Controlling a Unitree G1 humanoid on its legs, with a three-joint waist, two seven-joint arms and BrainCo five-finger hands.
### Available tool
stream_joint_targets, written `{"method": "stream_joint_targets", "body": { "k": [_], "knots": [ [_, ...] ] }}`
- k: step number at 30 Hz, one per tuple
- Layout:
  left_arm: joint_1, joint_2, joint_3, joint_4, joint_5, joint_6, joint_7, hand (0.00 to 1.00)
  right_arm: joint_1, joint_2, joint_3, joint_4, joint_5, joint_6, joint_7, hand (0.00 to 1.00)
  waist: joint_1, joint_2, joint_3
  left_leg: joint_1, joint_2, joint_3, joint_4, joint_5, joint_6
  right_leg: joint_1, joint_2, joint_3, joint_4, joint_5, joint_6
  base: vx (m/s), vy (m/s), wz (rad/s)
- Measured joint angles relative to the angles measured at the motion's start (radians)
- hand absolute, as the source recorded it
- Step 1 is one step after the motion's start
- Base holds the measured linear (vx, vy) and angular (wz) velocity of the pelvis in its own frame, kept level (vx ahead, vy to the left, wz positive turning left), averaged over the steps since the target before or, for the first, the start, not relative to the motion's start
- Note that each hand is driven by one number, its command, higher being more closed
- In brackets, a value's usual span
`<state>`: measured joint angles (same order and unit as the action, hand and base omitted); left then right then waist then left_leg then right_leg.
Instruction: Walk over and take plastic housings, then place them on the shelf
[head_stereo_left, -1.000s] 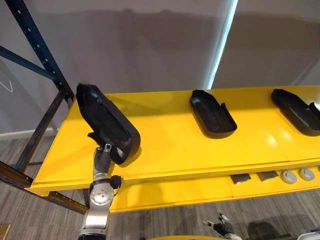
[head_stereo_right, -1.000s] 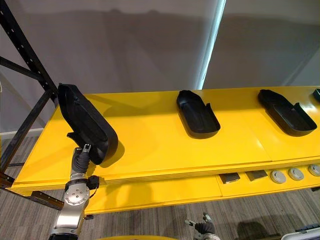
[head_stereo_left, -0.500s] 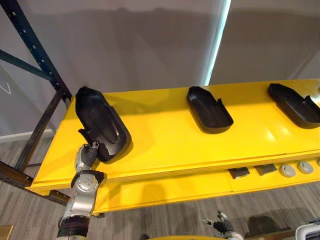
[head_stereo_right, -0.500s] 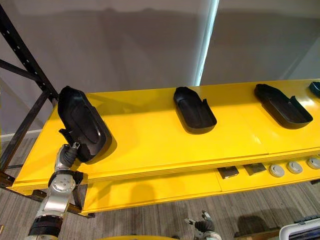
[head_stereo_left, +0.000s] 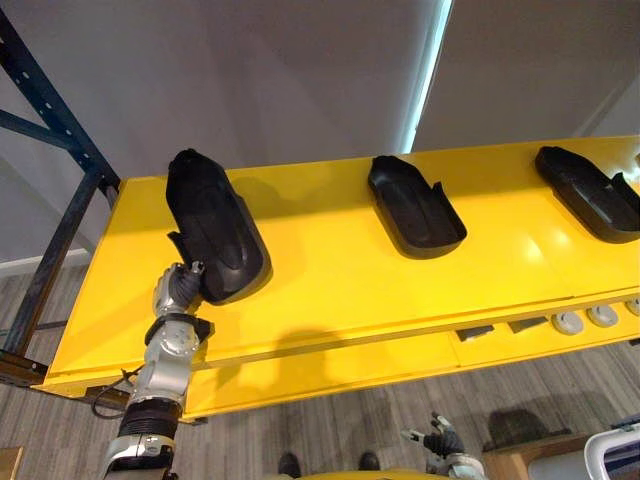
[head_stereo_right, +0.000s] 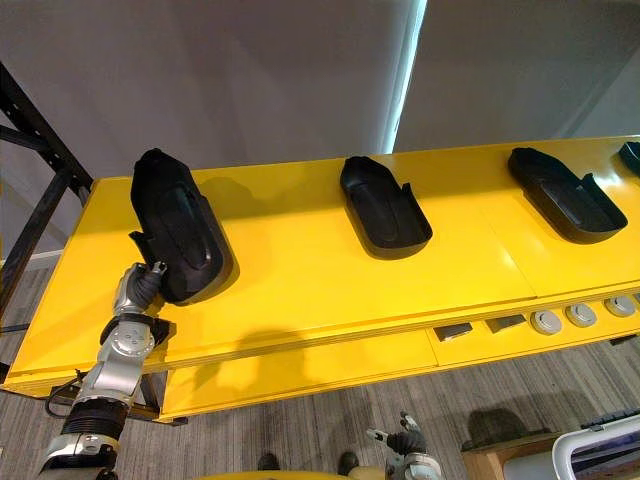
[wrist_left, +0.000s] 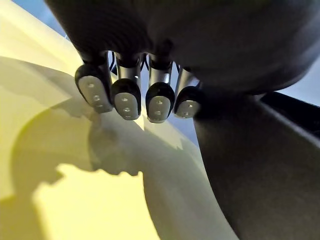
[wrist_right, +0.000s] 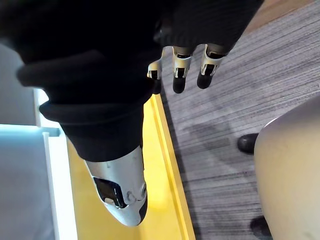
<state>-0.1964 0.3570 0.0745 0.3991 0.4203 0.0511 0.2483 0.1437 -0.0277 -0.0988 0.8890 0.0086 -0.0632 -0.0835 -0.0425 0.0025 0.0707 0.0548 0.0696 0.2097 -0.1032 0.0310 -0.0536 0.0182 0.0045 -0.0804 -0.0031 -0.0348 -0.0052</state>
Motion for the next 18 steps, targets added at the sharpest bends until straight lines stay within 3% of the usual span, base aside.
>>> {"method": "stream_joint_targets", "body": {
  "k": [7, 8, 18],
  "knots": [
    [-0.009, -0.024, -0.016, -0.009, -0.016, -0.019, 0.016, 1.0, -0.005, 0.0, 0.0, 0.0, -0.001, 0.0, -0.001, 0.0, -0.012, -0.003, 0.002, -0.007, -0.001, 0.0, 0.0, 0.0, 0.0, -0.007, -0.001, 0.005, -0.003, 0.007, 0.004, -0.01, 0.002, -0.01],
    [-0.016, -0.024, -0.025, -0.009, -0.015, -0.018, 0.015, 0.0, -0.006, 0.0, 0.0, 0.0, -0.002, 0.0, -0.001, 0.0, -0.013, -0.005, 0.003, -0.007, -0.001, 0.001, 0.0, 0.0, 0.0, -0.007, -0.001, 0.006, -0.003, 0.007, 0.004, 0.0, 0.0, 0.0],
    [-0.081, -0.038, 0.008, 0.017, 0.004, 0.028, 0.042, 0.0, -0.024, 0.003, 0.001, 0.01, -0.008, 0.002, 0.0, 0.0, -0.03, -0.013, 0.018, -0.007, 0.0, 0.02, 0.0, -0.001, 0.001, -0.004, 0.001, 0.029, -0.021, 0.024, 0.005, 0.01, 0.003, -0.07]
  ]
}}
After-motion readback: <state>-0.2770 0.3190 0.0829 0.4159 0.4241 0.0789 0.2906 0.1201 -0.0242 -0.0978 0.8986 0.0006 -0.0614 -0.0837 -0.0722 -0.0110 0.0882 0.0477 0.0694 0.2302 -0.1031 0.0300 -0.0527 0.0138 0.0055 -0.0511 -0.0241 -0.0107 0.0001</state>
